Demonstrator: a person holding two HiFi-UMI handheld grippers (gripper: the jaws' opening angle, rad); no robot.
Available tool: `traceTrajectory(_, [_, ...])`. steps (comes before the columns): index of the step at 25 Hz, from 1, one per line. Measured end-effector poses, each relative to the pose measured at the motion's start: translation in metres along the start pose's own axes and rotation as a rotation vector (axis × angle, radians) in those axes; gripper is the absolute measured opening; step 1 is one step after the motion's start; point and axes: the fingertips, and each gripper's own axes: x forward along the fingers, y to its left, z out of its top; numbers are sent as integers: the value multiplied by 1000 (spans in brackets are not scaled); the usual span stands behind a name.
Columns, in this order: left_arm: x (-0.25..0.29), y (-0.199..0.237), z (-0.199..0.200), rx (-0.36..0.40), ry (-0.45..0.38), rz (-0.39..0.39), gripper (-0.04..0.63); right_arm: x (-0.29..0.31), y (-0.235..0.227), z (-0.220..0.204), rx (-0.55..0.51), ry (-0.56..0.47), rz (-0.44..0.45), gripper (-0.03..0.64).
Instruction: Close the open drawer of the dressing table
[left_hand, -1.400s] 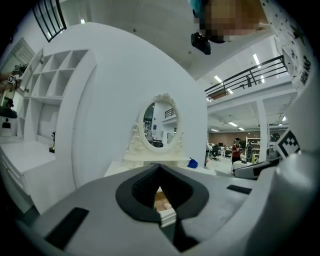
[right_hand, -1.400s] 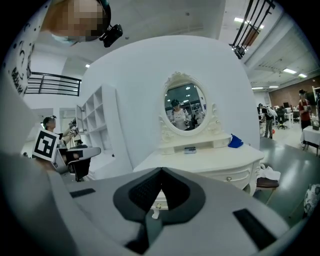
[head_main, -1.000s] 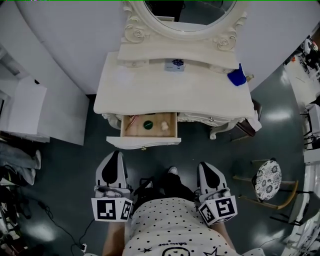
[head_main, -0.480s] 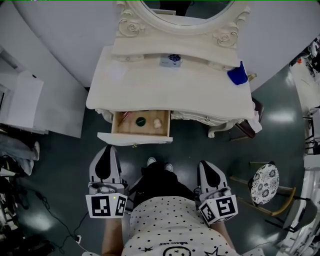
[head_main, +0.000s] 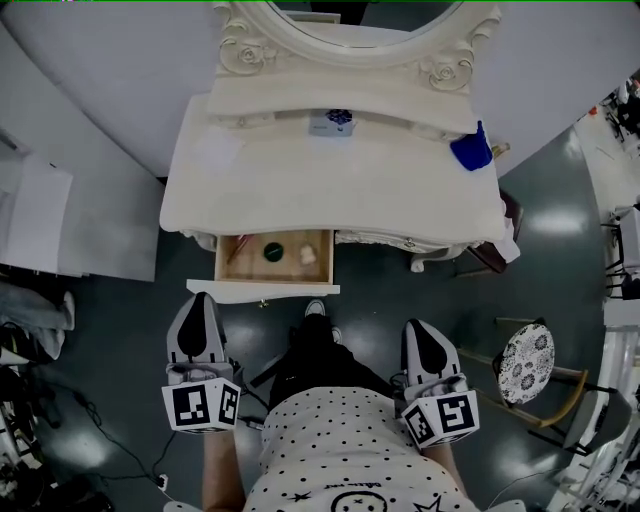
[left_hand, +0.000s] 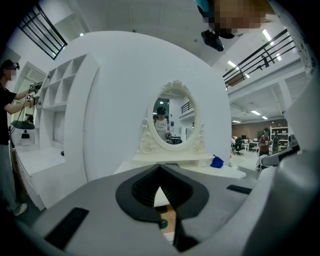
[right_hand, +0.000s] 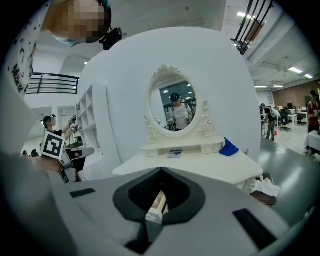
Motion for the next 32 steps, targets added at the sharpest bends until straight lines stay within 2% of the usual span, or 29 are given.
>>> traceTrajectory(8, [36, 24, -50, -5, 179, -60, 11, 41, 0, 34, -21, -7, -55, 8])
traceTrajectory(14, [49, 38, -92, -31, 285, -101, 11, 67, 11, 35, -22, 33, -61, 8])
traceTrajectory(19, [35, 36, -142, -60, 419, -139, 11, 82, 15, 30, -50, 81, -47, 8])
traceTrajectory(25, [21, 27, -203, -70, 543, -143, 11, 95, 12, 29, -67, 99, -25, 8])
traceTrajectory(32, [25, 9, -273, -27, 684, -204, 11, 98, 3, 27, -72, 116, -5, 8])
